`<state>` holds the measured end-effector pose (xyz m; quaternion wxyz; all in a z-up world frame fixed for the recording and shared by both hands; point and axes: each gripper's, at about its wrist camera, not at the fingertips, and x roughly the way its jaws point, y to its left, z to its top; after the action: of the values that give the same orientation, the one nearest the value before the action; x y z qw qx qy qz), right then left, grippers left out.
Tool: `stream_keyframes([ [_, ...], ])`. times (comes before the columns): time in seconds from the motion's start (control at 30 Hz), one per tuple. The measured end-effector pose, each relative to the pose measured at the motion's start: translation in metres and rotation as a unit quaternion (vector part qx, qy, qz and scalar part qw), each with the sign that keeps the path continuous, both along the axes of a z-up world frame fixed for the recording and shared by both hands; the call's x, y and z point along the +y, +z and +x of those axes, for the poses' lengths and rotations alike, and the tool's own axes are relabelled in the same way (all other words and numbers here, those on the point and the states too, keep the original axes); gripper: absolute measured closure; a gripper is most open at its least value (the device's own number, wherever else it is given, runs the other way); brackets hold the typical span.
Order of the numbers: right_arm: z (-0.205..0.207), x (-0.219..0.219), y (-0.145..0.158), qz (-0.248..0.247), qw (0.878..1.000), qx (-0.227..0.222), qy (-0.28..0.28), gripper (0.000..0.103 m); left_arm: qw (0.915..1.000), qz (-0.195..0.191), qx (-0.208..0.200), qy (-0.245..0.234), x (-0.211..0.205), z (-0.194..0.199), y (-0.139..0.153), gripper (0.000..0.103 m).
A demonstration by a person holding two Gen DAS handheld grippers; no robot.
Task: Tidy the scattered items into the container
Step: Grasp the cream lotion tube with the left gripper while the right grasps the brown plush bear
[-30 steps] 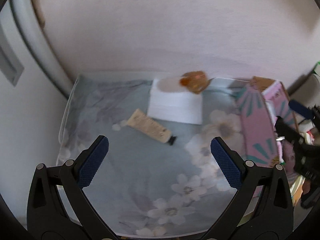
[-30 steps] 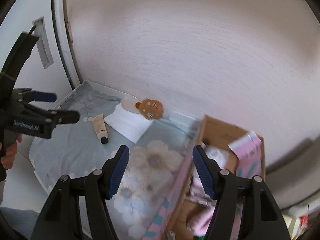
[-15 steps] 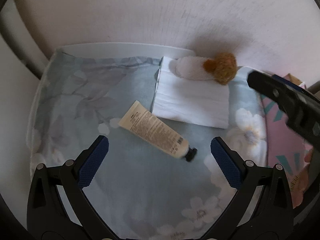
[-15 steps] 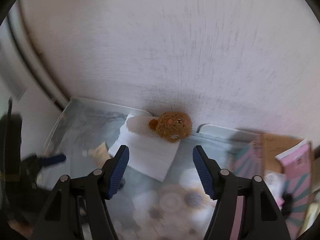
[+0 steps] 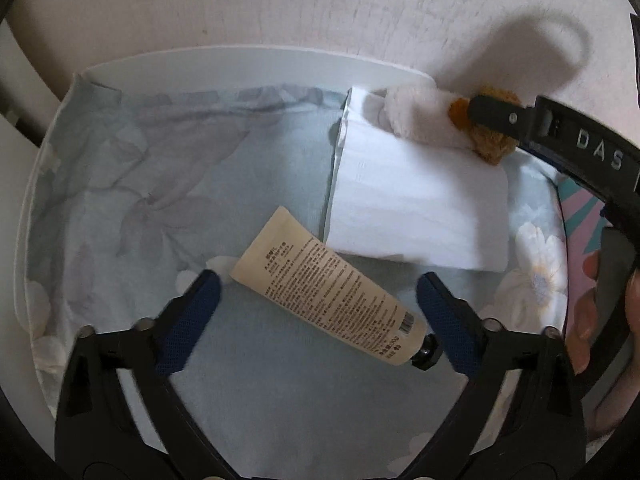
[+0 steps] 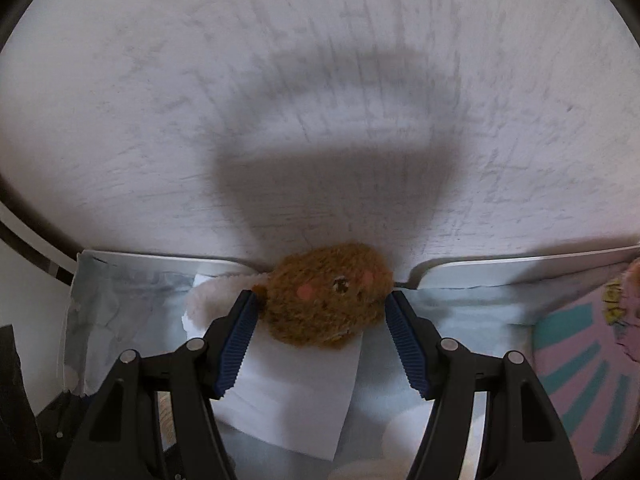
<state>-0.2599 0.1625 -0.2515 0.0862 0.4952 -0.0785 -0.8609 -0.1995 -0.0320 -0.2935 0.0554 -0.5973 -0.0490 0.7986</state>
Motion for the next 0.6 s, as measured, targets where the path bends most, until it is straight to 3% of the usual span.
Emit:
stream_keyframes([
  [0.03, 0.001, 0.001, -0.001, -0.005, 1.0, 0.003, 0.001, 0.041, 1.0, -0.001, 0.0, -0.001, 0.0, 0.001, -0.001, 0.018],
  [0.1, 0.002, 0.002, -0.004, -0.01, 1.0, 0.004, 0.003, 0.041, 0.9998, -0.016, 0.012, -0.004, 0.001, 0.006, 0.001, 0.032],
  [0.13, 0.005, 0.004, -0.005, -0.013, 1.0, 0.01, 0.002, 0.046, 0.9997, -0.02, 0.015, -0.005, 0.0, 0.007, 0.002, 0.035],
  [0.2, 0.009, 0.006, -0.004, -0.009, 1.0, 0.018, -0.001, 0.057, 0.9996, -0.019, 0.023, 0.002, -0.005, 0.011, 0.005, 0.061],
  [0.27, 0.016, 0.007, -0.001, -0.014, 0.999, 0.031, 0.001, 0.064, 0.9996, -0.016, 0.023, 0.007, -0.011, 0.013, 0.006, 0.07],
  [0.6, 0.039, 0.012, 0.019, -0.031, 0.997, 0.064, 0.009, 0.072, 0.9988, -0.002, 0.038, 0.029, -0.029, 0.027, 0.023, 0.07],
])
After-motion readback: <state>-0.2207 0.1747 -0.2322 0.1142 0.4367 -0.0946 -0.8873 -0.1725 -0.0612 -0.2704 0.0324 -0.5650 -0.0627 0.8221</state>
